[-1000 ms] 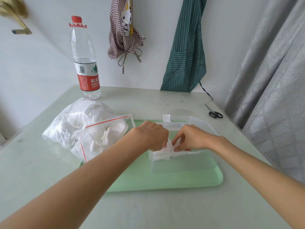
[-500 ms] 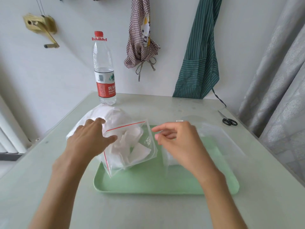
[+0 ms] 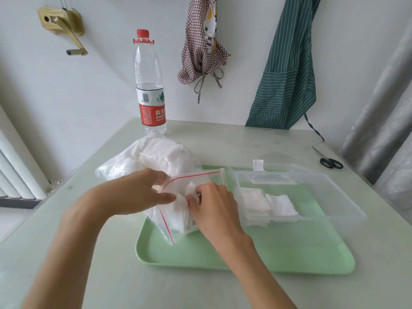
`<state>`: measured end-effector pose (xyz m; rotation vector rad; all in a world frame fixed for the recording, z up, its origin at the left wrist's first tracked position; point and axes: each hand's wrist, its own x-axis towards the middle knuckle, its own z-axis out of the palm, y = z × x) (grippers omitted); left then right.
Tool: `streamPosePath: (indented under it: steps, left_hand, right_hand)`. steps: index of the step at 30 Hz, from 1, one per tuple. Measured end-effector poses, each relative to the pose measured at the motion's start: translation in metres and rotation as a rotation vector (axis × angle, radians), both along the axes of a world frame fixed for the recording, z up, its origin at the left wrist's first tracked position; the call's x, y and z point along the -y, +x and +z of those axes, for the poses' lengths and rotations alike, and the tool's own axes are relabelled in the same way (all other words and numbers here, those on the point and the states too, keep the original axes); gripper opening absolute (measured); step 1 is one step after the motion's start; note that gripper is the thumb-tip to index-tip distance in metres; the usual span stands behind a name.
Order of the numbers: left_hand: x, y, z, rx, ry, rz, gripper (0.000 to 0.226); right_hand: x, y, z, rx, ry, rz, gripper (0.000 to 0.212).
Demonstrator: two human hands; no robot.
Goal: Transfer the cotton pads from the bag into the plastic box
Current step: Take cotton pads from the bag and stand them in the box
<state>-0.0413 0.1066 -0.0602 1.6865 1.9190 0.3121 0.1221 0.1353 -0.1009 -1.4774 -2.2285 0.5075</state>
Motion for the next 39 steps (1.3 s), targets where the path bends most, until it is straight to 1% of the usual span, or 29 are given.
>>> streamPosePath:
  steps: [2,5,7,9,11,12,14,16,18,20,21,24,27,28,30,33,35,36,37,39]
  left_hand:
    - [0.001,-0.006,-0.001,0.014,0.001,-0.015,0.03]
    - [-0.004,-0.008,-0.005,-0.04,0.066,0.061,0.037]
    - [-0.005,-0.008,-0.006,-0.059,0.081,0.072,0.038]
    - [-0.005,-0.008,-0.006,-0.062,0.085,0.07,0.038]
    - [-0.004,-0.008,-0.005,-0.069,0.091,0.07,0.037]
    - [-0.003,-0.007,-0.004,-0.076,0.094,0.072,0.037]
    - [-0.003,-0.006,-0.003,-0.092,0.091,0.09,0.037]
    - [-0.004,-0.004,-0.005,-0.122,0.091,0.122,0.037]
    - [-0.004,-0.002,-0.005,-0.184,0.102,0.16,0.039]
    - [-0.004,-0.001,-0.005,-0.217,0.124,0.182,0.04]
    - [-0.004,0.0,-0.005,-0.219,0.133,0.187,0.041]
    - [-0.003,0.002,-0.002,-0.225,0.147,0.202,0.041]
    - [0.0,0.004,0.001,-0.276,0.163,0.247,0.041]
    - [0.001,0.005,0.002,-0.298,0.178,0.262,0.043]
    - [0.002,0.007,0.005,-0.319,0.217,0.289,0.047]
    - [0.006,0.017,0.013,-0.275,0.251,0.308,0.06]
    - [0.011,0.024,0.023,-0.239,0.287,0.292,0.072]
    - [0.014,0.029,0.028,-0.216,0.337,0.284,0.076]
    - [0.018,0.036,0.034,-0.181,0.412,0.283,0.075]
    - [0.021,0.053,0.045,-0.047,0.598,0.265,0.059]
  right_hand:
    - [-0.002,0.002,0.0,-0.007,0.01,0.037,0.033]
    - [-0.007,0.012,0.002,-0.059,0.017,0.127,0.021]
    - [-0.008,0.016,0.006,-0.086,-0.054,0.211,0.027]
    - [-0.009,0.019,0.012,-0.069,-0.182,0.301,0.033]
    - [-0.004,0.019,0.018,-0.012,-0.236,0.34,0.024]
    - [-0.001,0.016,0.018,0.028,-0.194,0.325,0.022]
    - [0.005,0.009,0.015,0.11,-0.034,0.234,0.02]
    - [0.011,0.001,0.012,0.116,0.071,0.18,0.015]
    - [0.014,0.0,0.014,0.096,0.097,0.163,0.008]
    - [0.014,0.006,0.023,0.093,0.136,0.135,0.024]
    - [0.015,0.011,0.028,0.09,0.155,0.122,0.029]
    - [0.019,0.023,0.044,0.045,0.19,0.088,0.028]
    - [0.016,0.032,0.05,-0.062,0.197,0.072,0.022]
    - [0.012,0.036,0.051,-0.127,0.16,0.069,0.021]
    - [0.003,0.046,0.056,-0.288,0.013,0.067,0.015]
    - [-0.008,0.066,0.063,-0.544,-0.208,0.082,0.004]
    - [-0.013,0.081,0.066,-0.716,-0.358,0.099,0.007]
    - [-0.015,0.089,0.066,-0.787,-0.41,0.099,0.009]
    - [-0.016,0.098,0.066,-0.855,-0.445,0.092,0.009]
    - [-0.021,0.115,0.065,-0.991,-0.475,0.062,0.007]
